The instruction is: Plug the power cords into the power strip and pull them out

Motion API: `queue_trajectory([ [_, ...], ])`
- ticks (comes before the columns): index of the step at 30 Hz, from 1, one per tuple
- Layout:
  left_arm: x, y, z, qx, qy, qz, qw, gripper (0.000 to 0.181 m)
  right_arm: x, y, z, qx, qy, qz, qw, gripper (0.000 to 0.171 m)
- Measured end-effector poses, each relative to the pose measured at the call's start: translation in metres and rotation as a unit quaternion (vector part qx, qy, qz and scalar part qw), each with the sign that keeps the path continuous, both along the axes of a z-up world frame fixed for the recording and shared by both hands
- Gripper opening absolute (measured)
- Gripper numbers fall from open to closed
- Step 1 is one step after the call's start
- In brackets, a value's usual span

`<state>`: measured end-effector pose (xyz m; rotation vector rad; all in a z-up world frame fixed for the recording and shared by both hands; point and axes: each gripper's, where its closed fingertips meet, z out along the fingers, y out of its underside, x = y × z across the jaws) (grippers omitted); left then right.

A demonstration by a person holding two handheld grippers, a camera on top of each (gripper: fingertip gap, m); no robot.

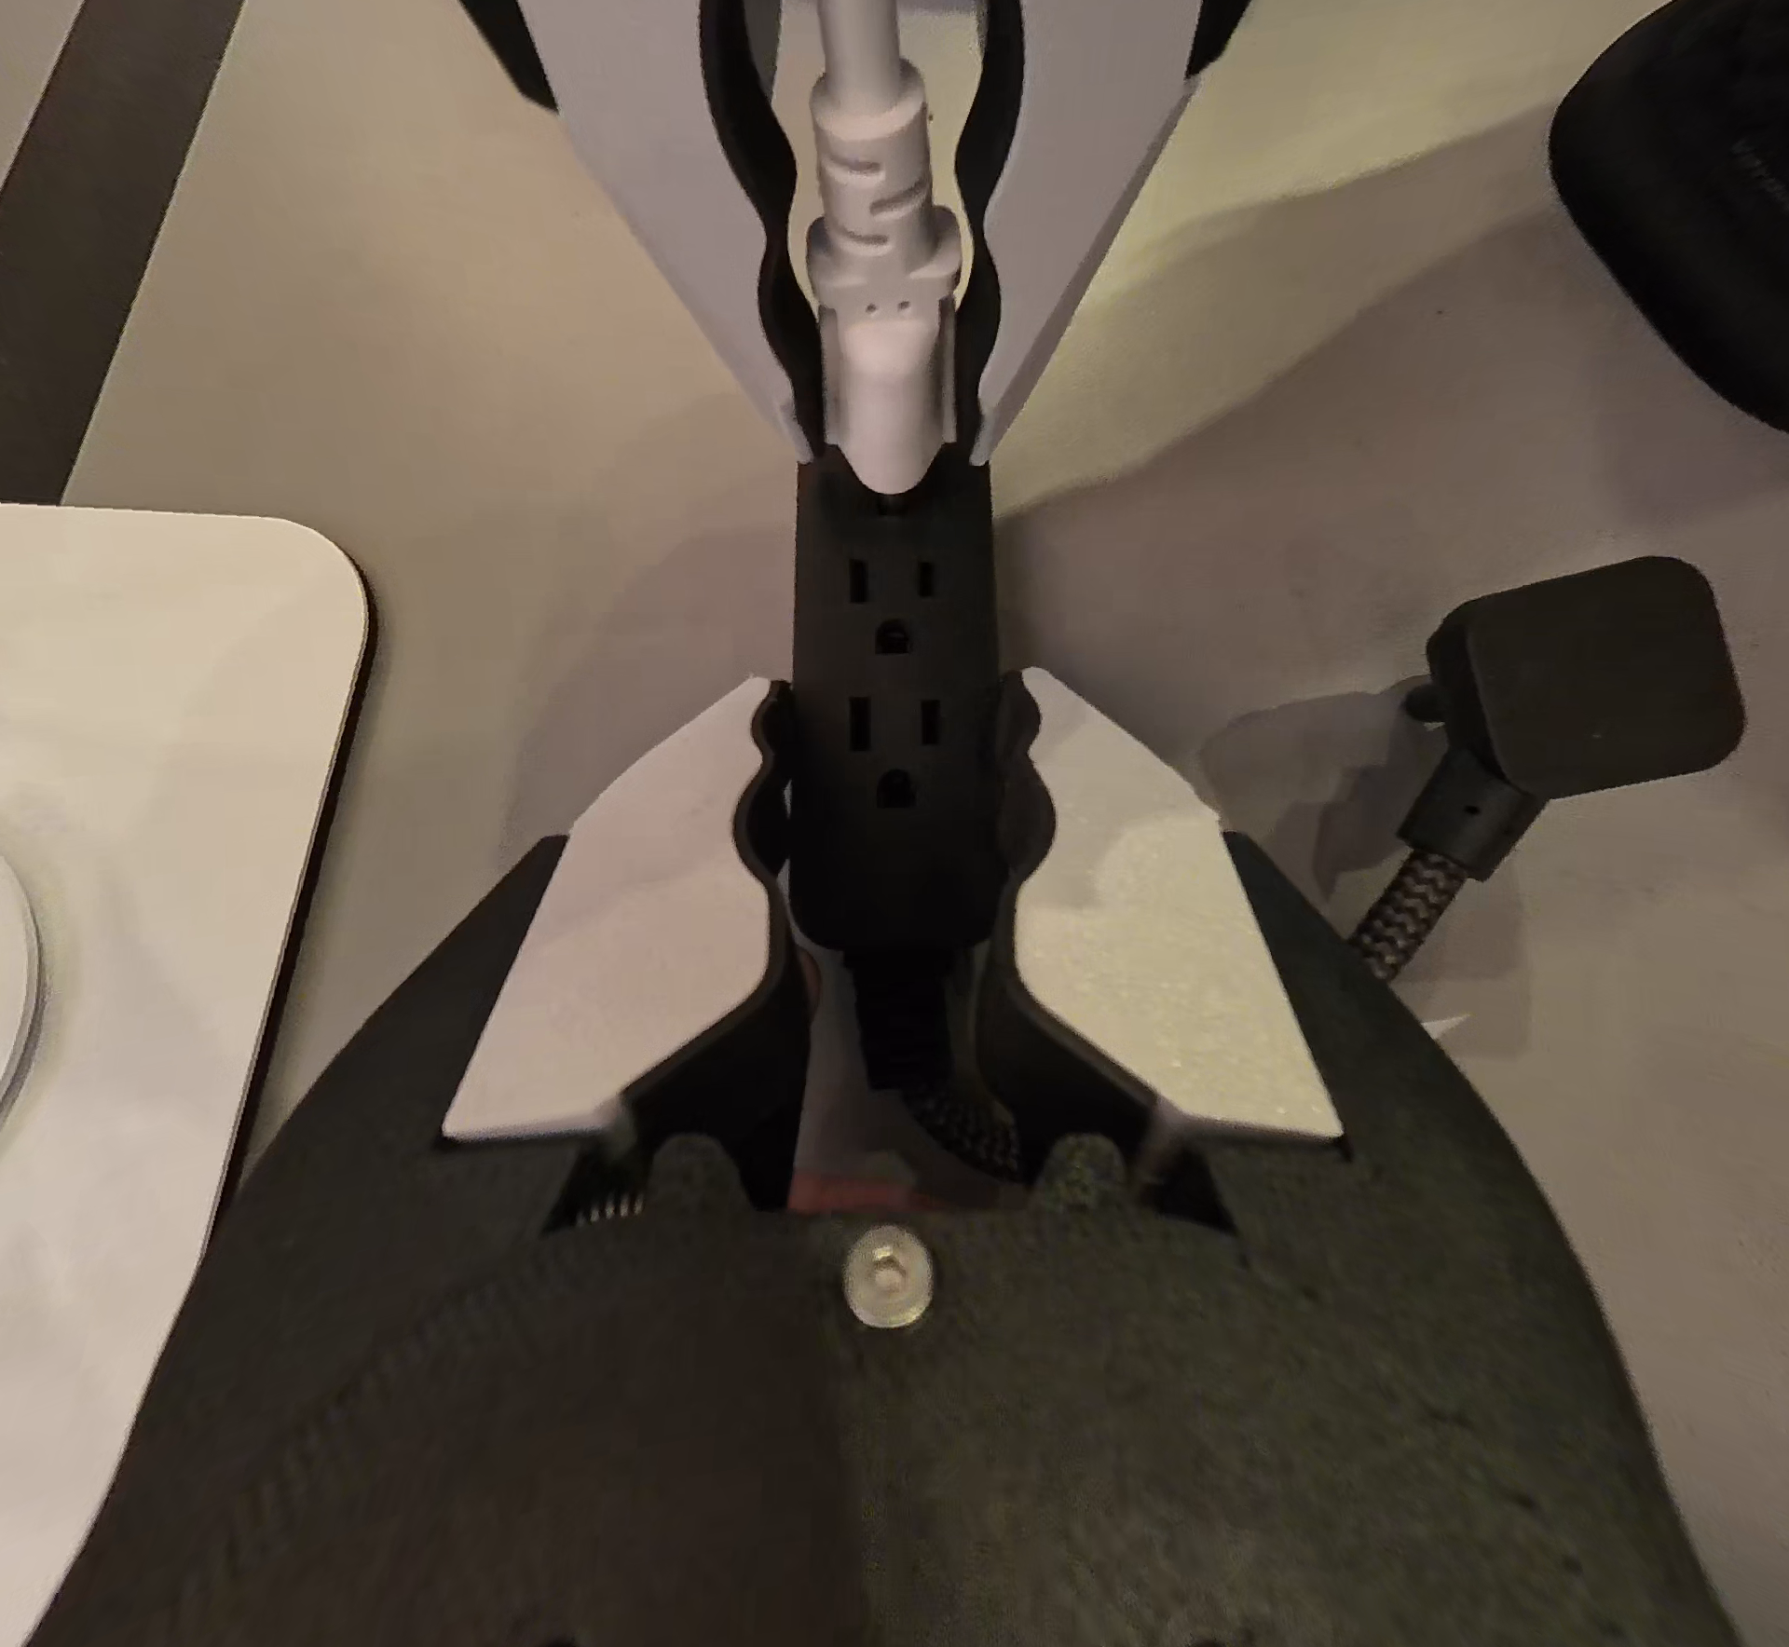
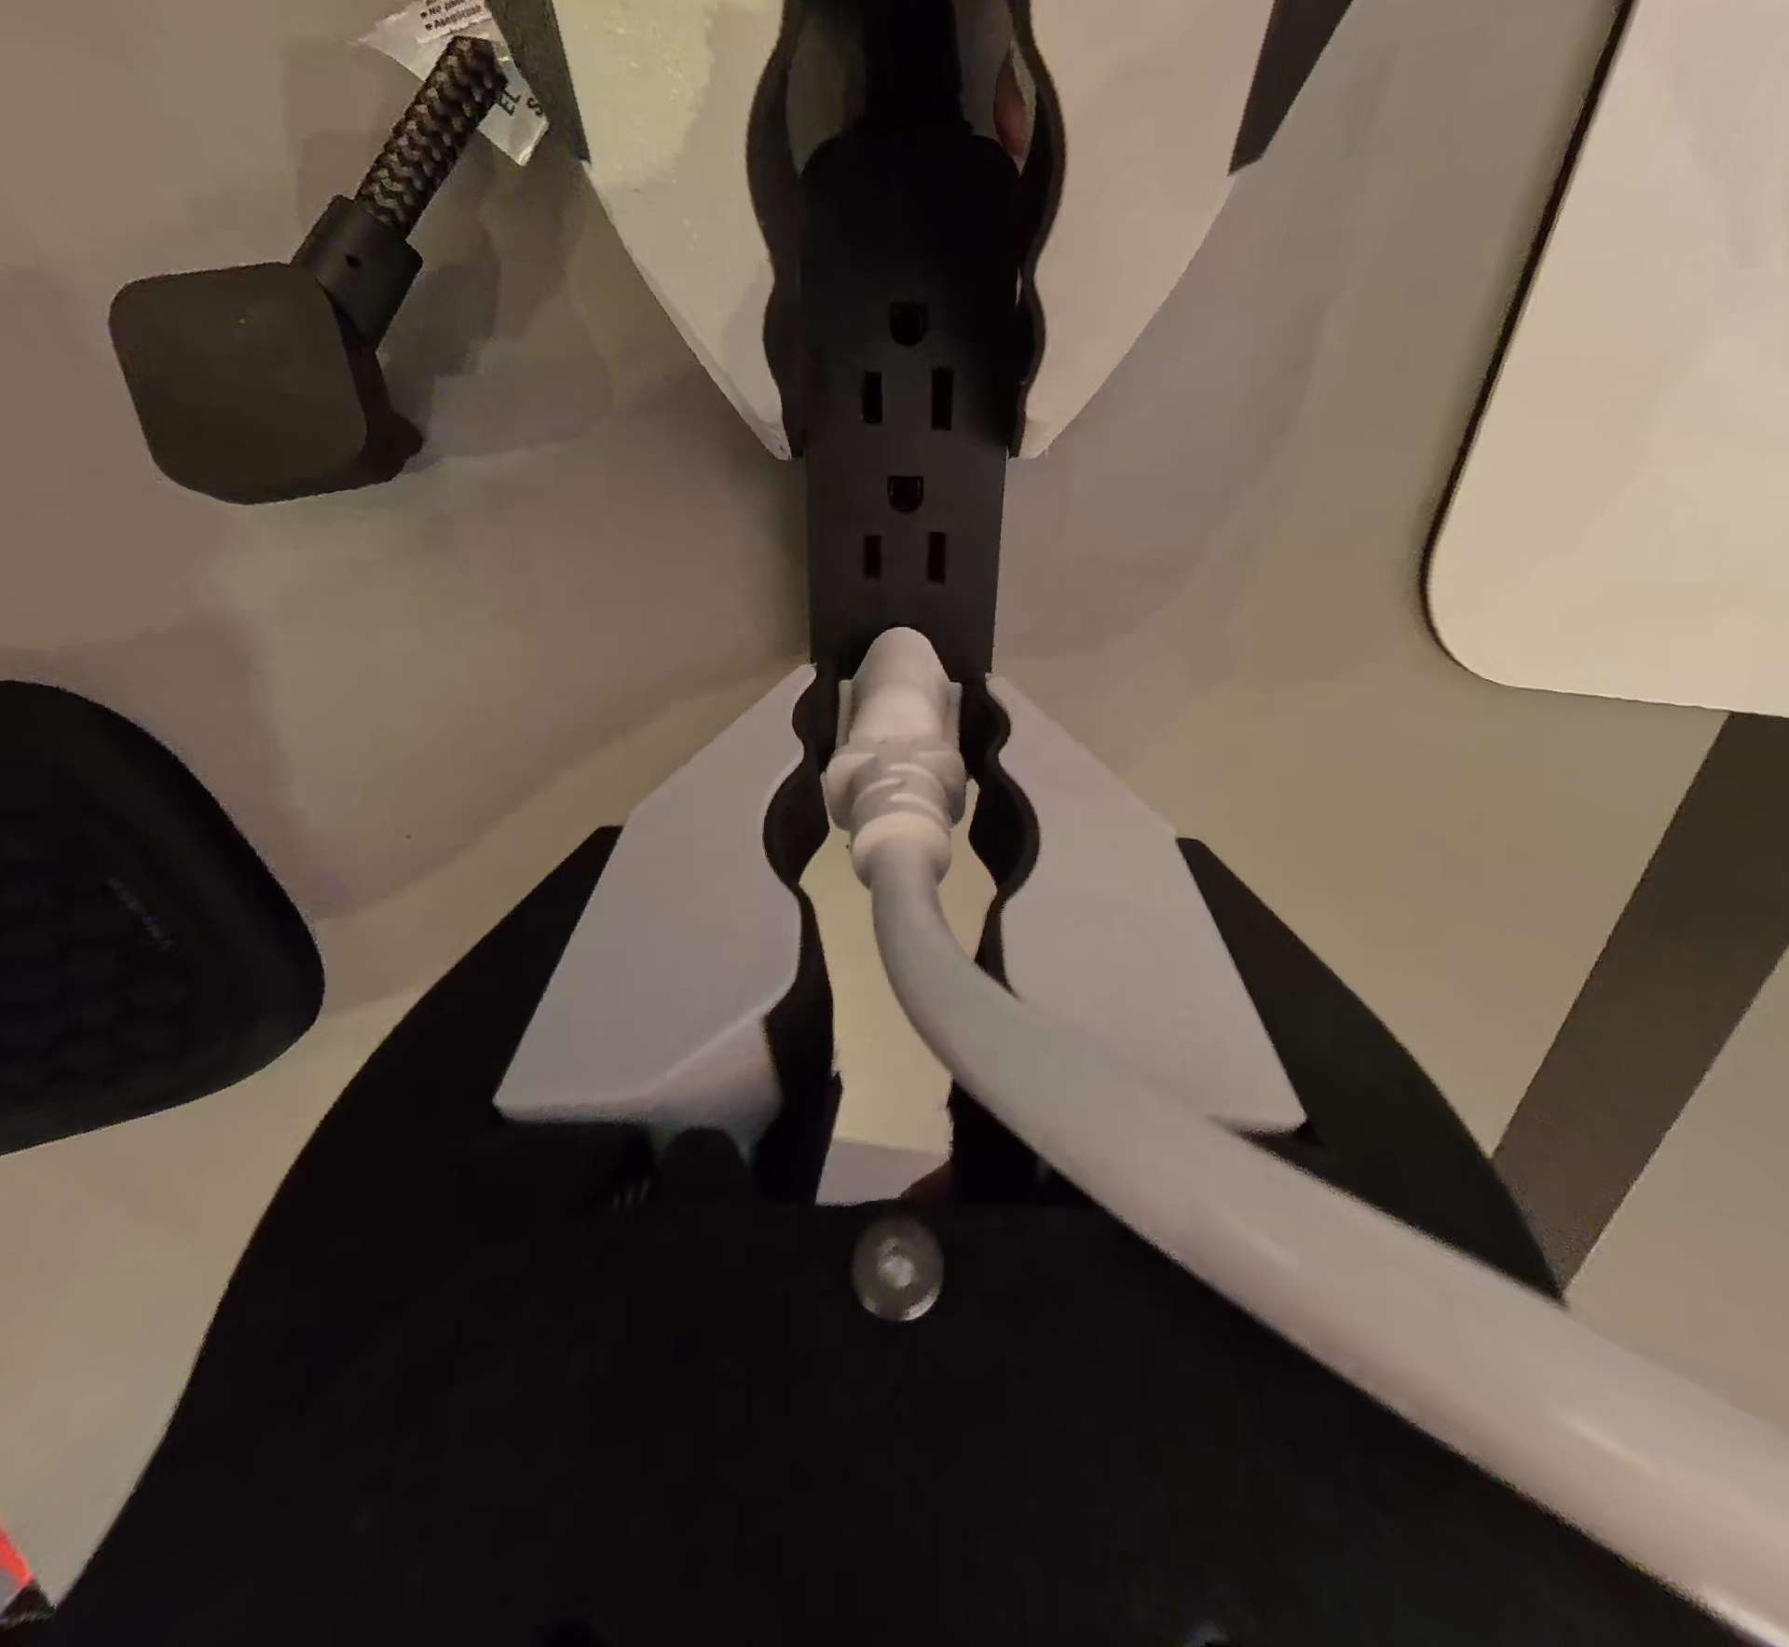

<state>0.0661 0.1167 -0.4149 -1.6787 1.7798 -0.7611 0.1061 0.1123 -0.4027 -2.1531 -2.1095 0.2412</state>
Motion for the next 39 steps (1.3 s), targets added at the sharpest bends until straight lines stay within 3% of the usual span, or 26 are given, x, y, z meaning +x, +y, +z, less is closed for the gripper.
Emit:
queue_trajectory([
  [13, 0.000, -0.001, 0.000, 0.004, 0.002, -0.002, 1.000, 0.041, -0.001, -0.002, 0.000, 0.060, -0.012, 0.000, 0.998, 0.023],
  [21, 0.000, -0.001, 0.000, 0.005, 0.004, -0.002, 1.000, 0.041, -0.003, -0.002, -0.002, -0.016, -0.006, -0.013, 1.000, 0.023],
  [39, 0.000, -0.001, 0.000, 0.006, 0.008, -0.010, 1.000, 0.041, -0.003, 0.000, 0.015, 0.031, 0.007, -0.017, 0.999, 0.022],
])
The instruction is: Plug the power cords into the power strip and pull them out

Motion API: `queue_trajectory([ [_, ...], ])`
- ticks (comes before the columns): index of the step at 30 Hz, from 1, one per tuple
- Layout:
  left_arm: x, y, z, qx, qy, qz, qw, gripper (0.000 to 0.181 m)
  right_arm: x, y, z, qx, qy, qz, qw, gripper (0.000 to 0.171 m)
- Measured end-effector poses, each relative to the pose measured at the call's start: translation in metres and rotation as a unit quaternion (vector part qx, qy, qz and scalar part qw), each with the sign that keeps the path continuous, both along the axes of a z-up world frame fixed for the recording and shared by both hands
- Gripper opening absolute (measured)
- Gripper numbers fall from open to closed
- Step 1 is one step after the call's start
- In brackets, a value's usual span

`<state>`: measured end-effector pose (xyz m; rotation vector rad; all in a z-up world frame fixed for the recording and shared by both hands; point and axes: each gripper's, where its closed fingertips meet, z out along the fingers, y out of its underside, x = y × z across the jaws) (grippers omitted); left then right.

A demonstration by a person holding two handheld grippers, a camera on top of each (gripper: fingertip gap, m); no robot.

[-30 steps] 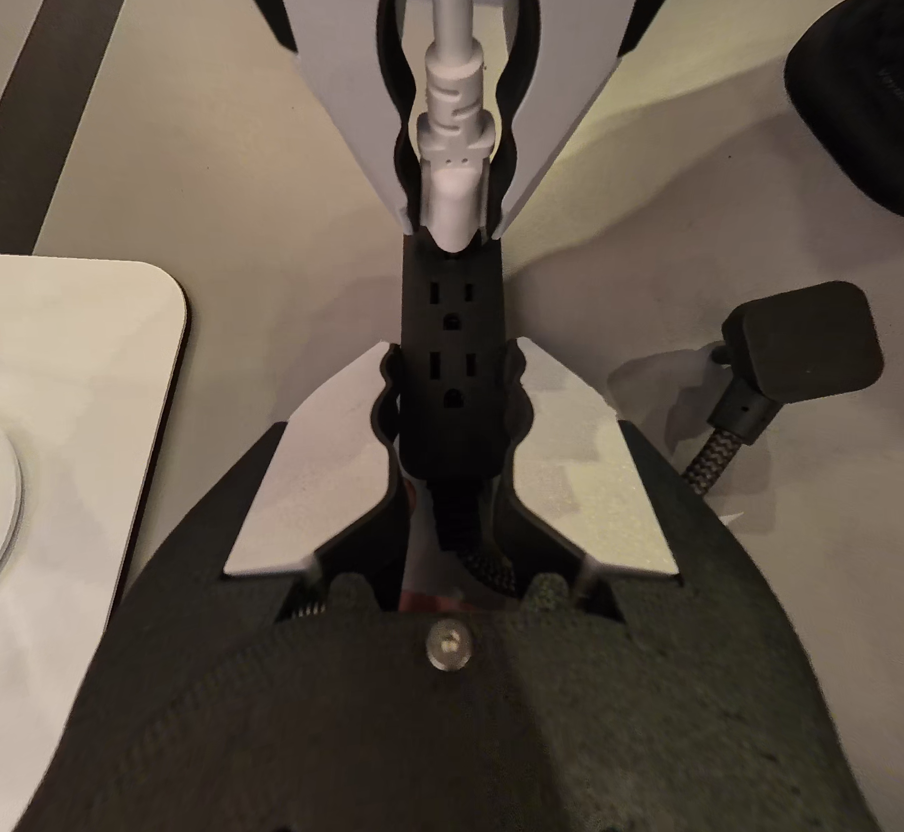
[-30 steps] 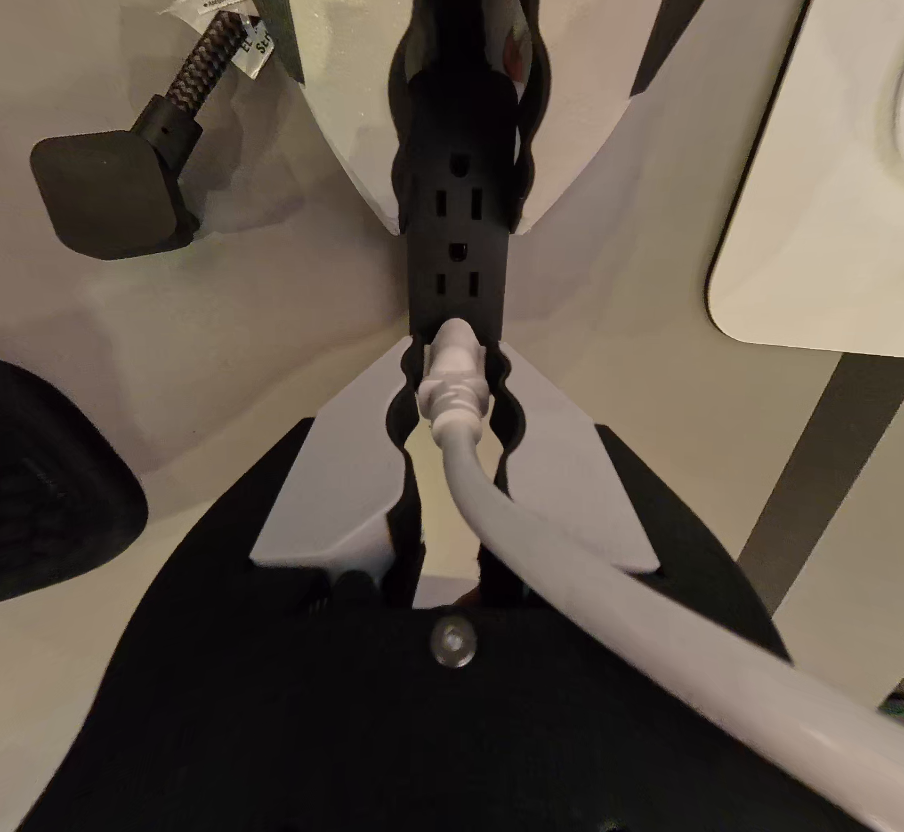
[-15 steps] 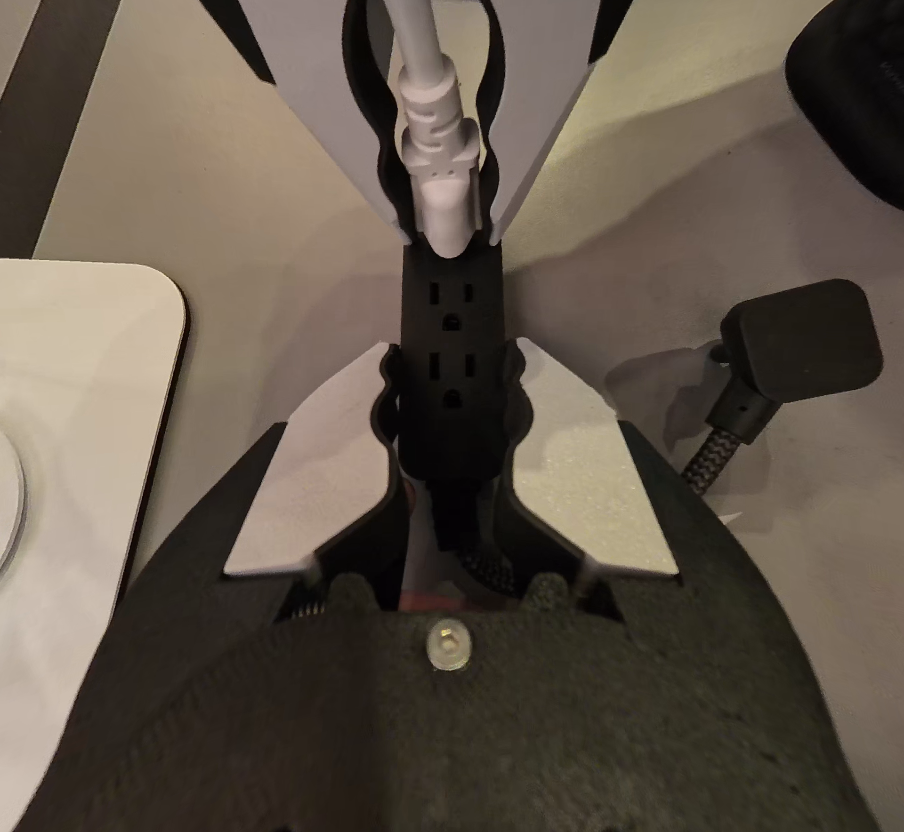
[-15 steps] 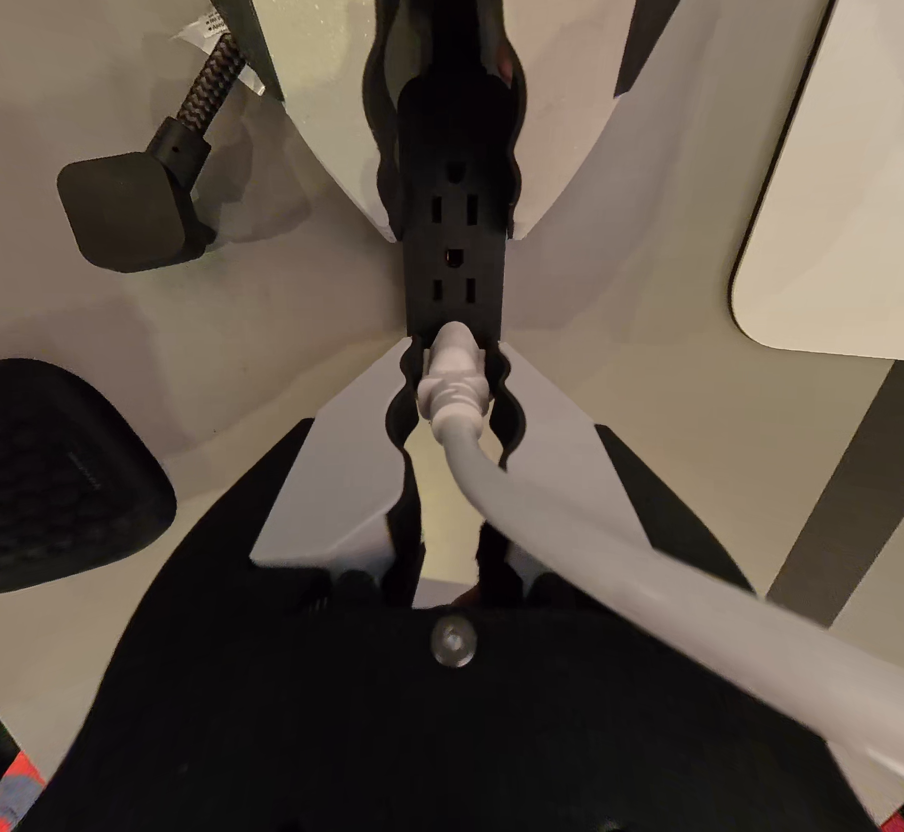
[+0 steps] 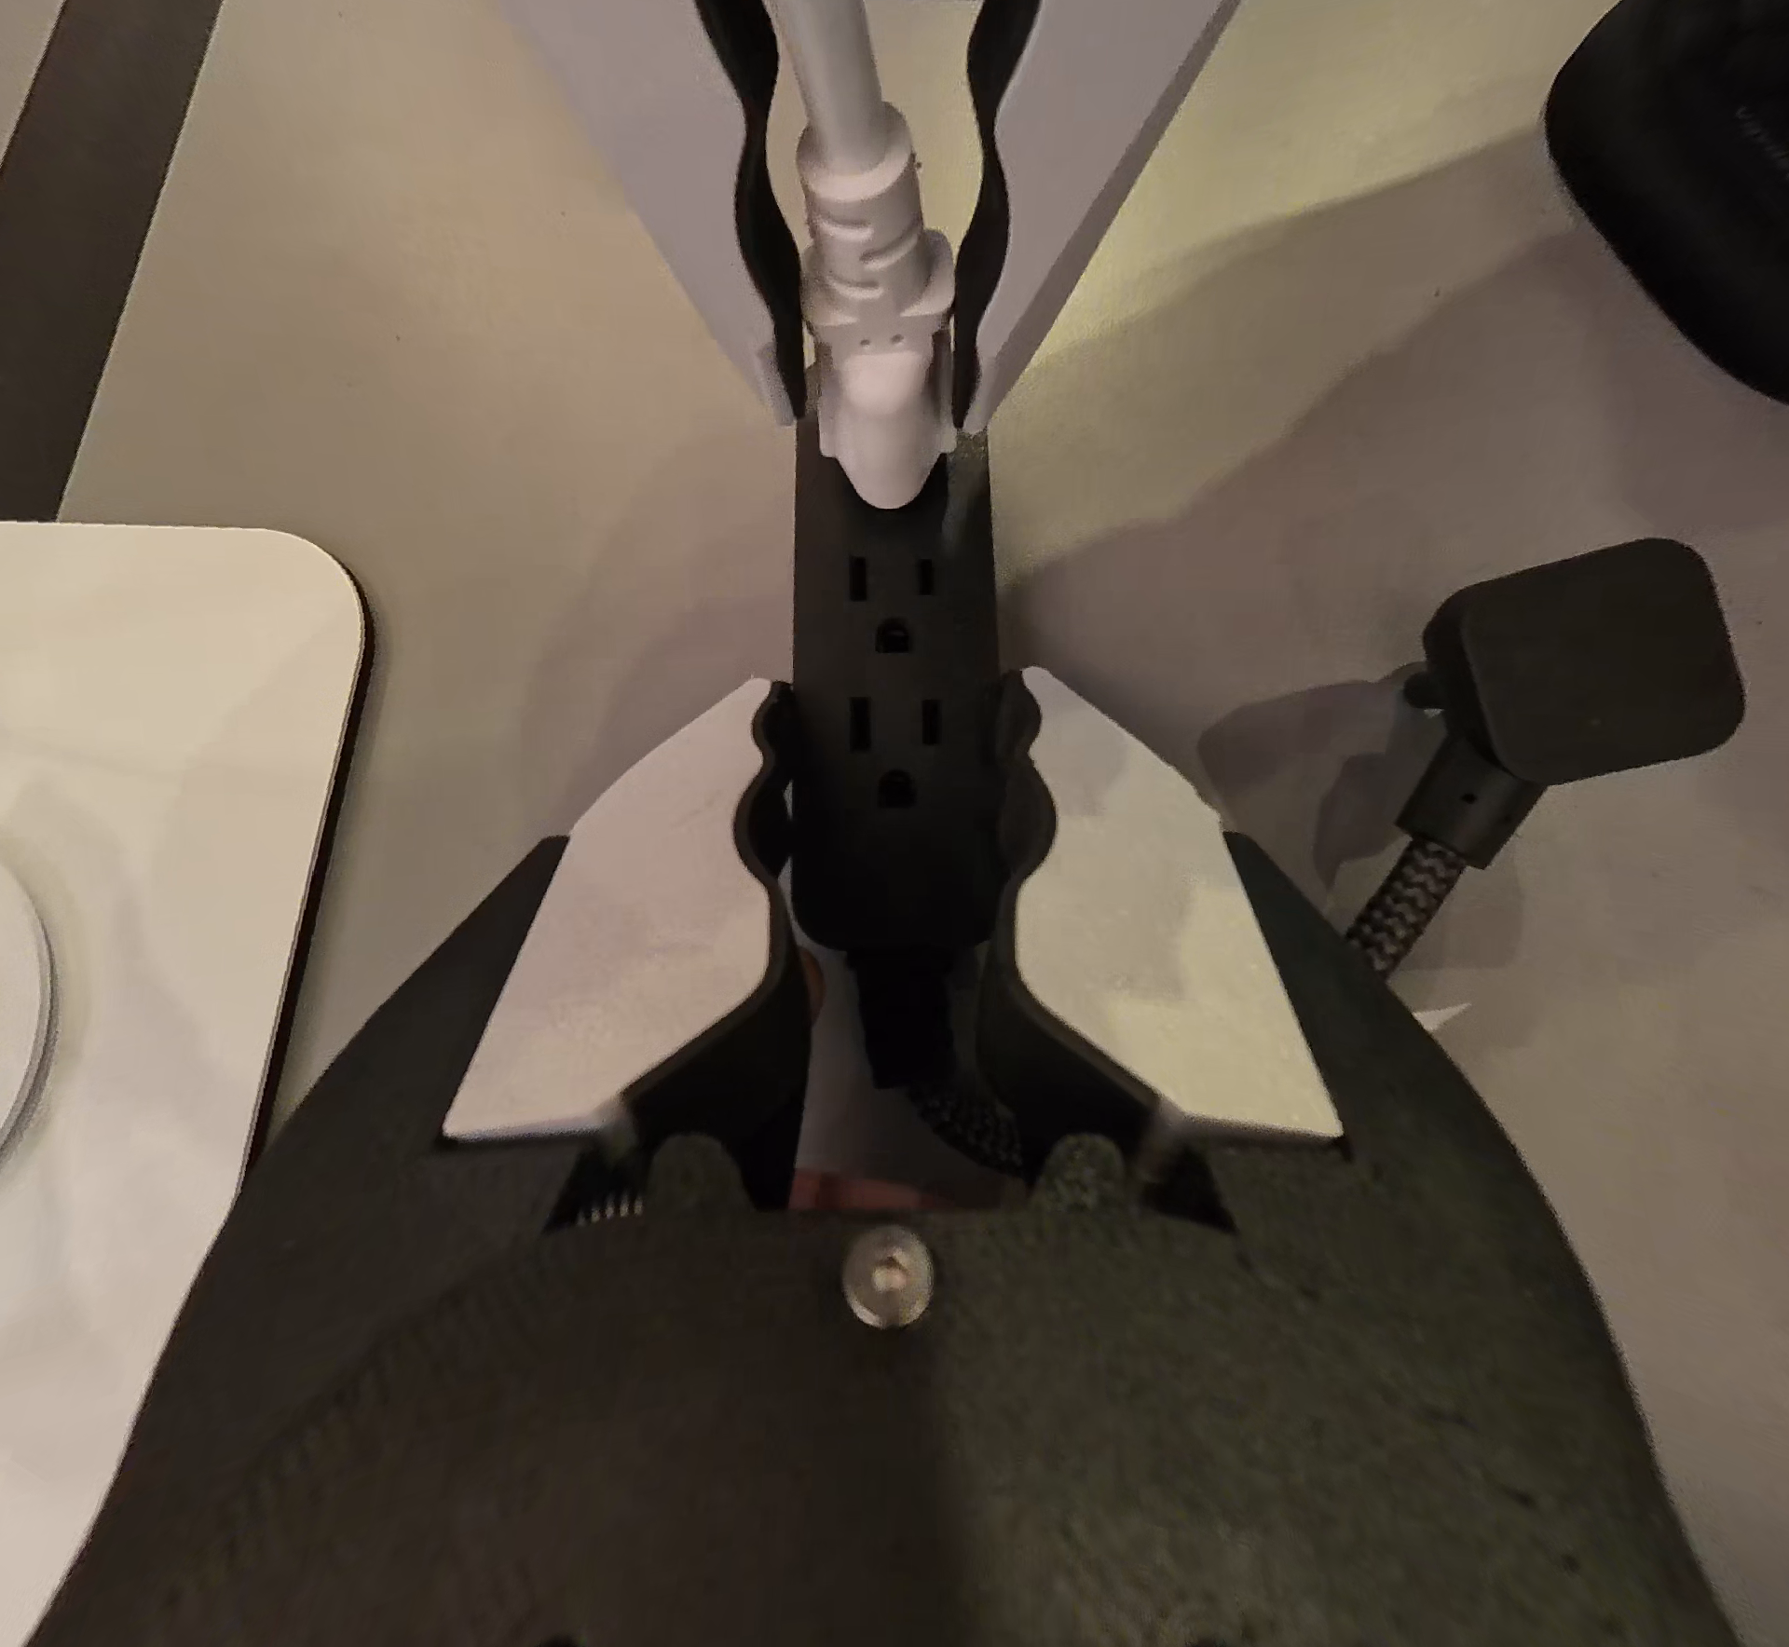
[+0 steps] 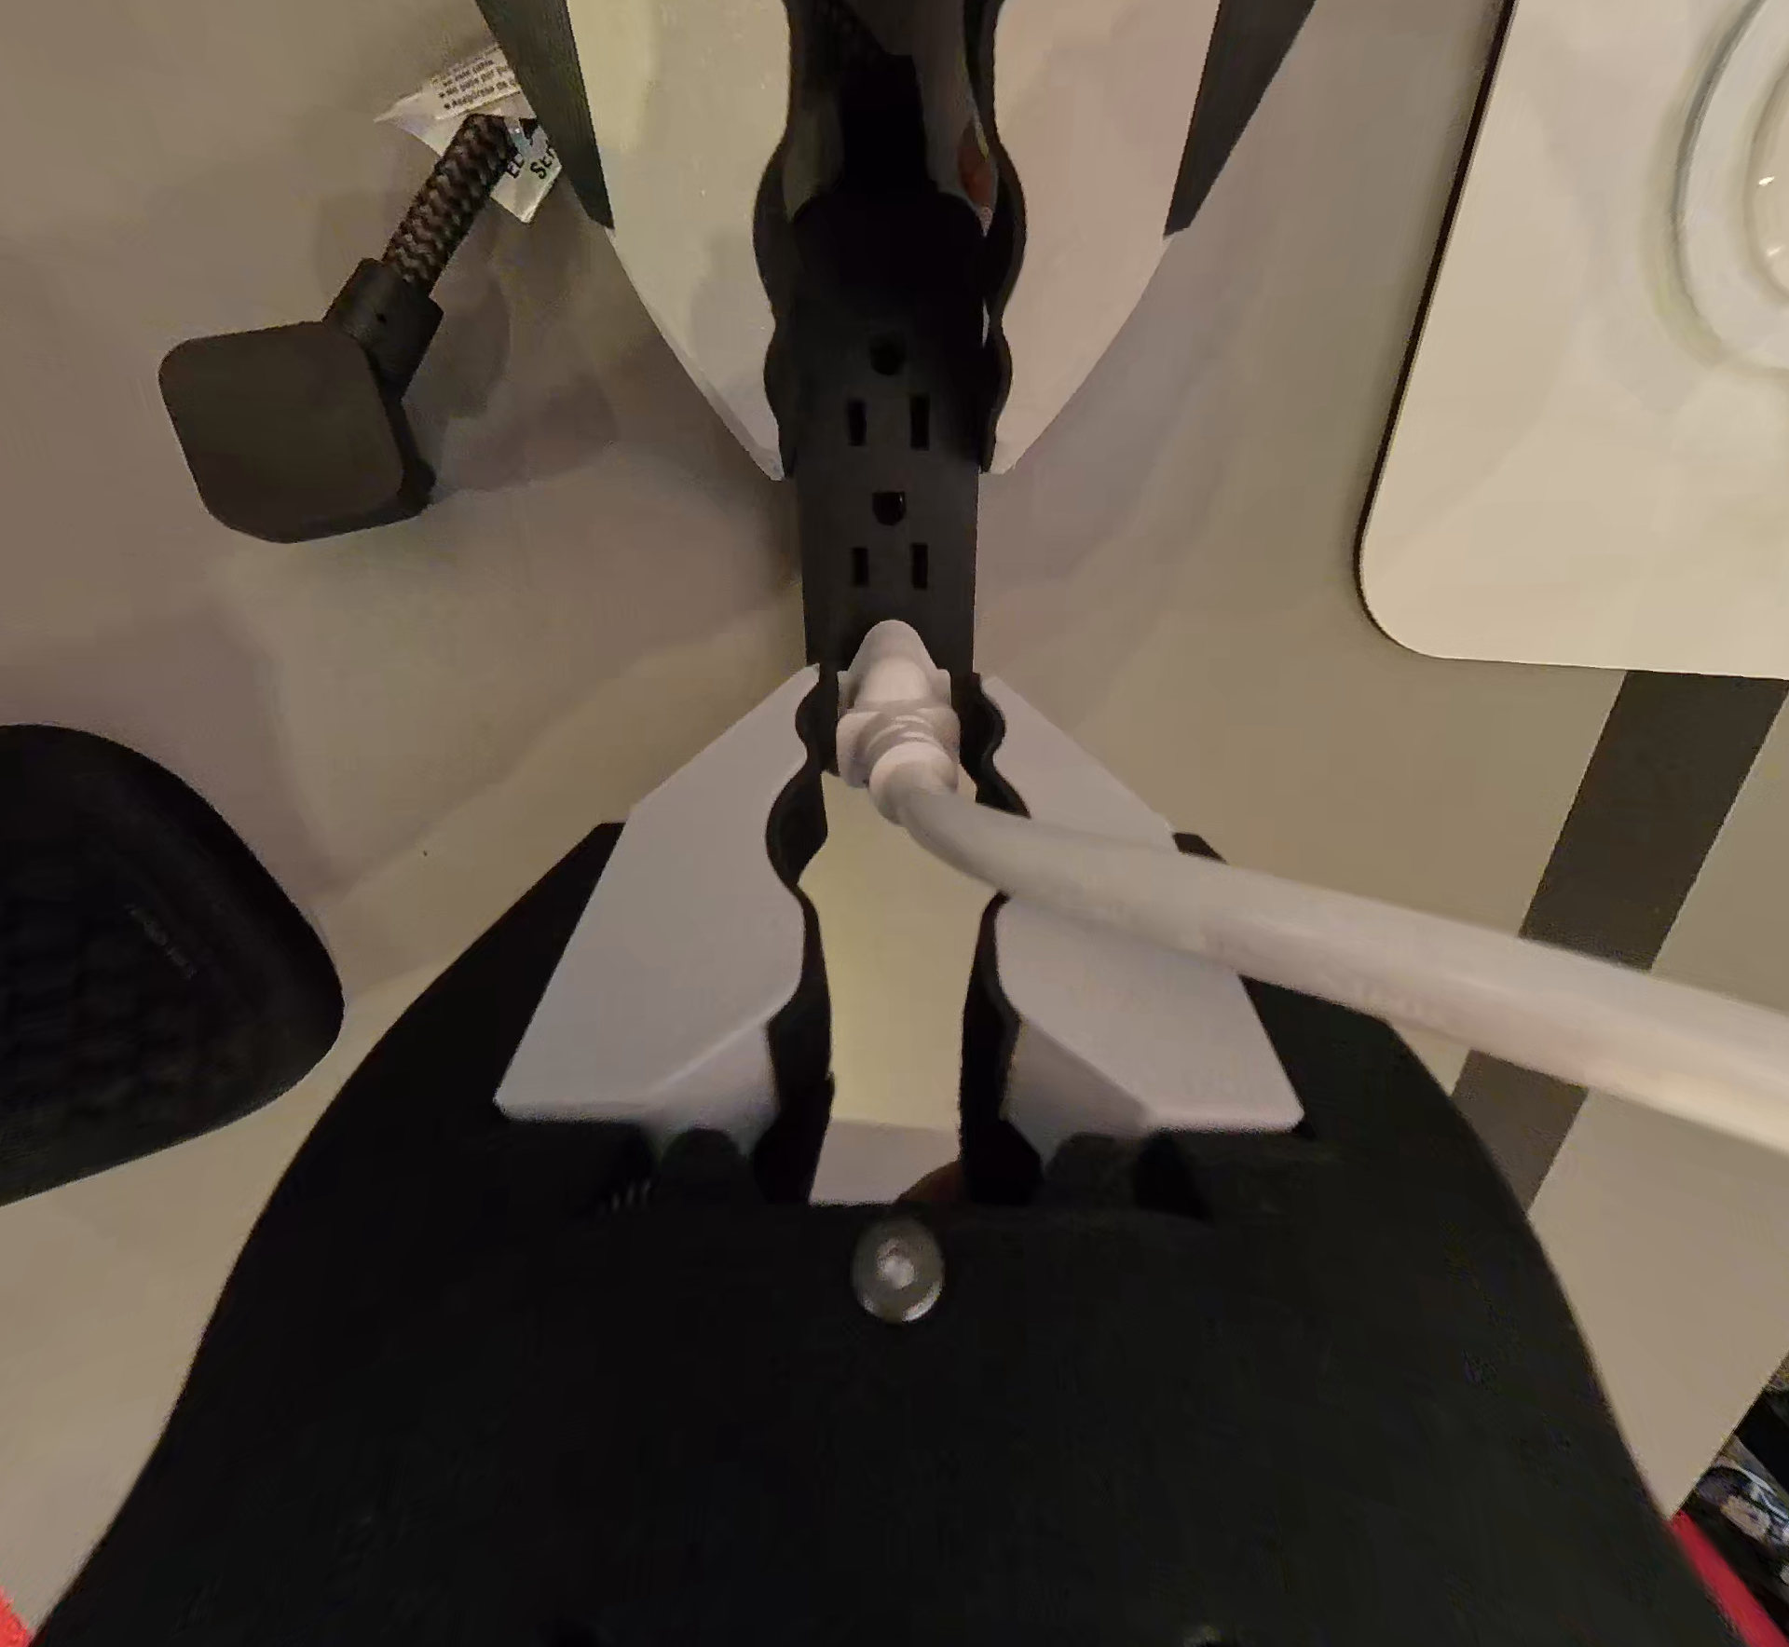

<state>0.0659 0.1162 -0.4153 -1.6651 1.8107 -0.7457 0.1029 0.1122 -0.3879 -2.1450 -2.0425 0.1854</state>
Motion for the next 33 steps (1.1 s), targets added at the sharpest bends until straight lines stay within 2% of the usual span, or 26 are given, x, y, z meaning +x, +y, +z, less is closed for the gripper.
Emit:
queue_trajectory([
  [10, 0.0000, -0.0001, 0.0001, 0.000, 0.001, 0.001, 1.000, 0.041, 0.0018, -0.0003, -0.0017, -0.007, -0.010, 0.000, 1.000, 0.022],
  [19, 0.0005, -0.0010, 0.0004, 0.005, 0.000, -0.001, 1.000, 0.041, 0.0018, -0.0033, -0.0025, 0.051, 0.004, 0.003, 0.999, 0.023],
  [22, 0.0003, -0.0010, 0.0000, 0.004, 0.004, -0.001, 1.000, 0.041, 0.0012, -0.0021, -0.0033, 0.018, 0.021, -0.015, 1.000, 0.023],
  [28, 0.0002, -0.0011, -0.0002, 0.006, 0.005, -0.002, 1.000, 0.041, 0.0004, -0.0011, -0.0048, -0.042, 0.024, -0.001, 0.999, 0.022],
  [33, 0.0004, -0.0011, -0.0003, 0.007, 0.004, -0.002, 1.000, 0.041, 0.0003, -0.0020, -0.0059, -0.007, 0.021, 0.002, 1.000, 0.023],
])
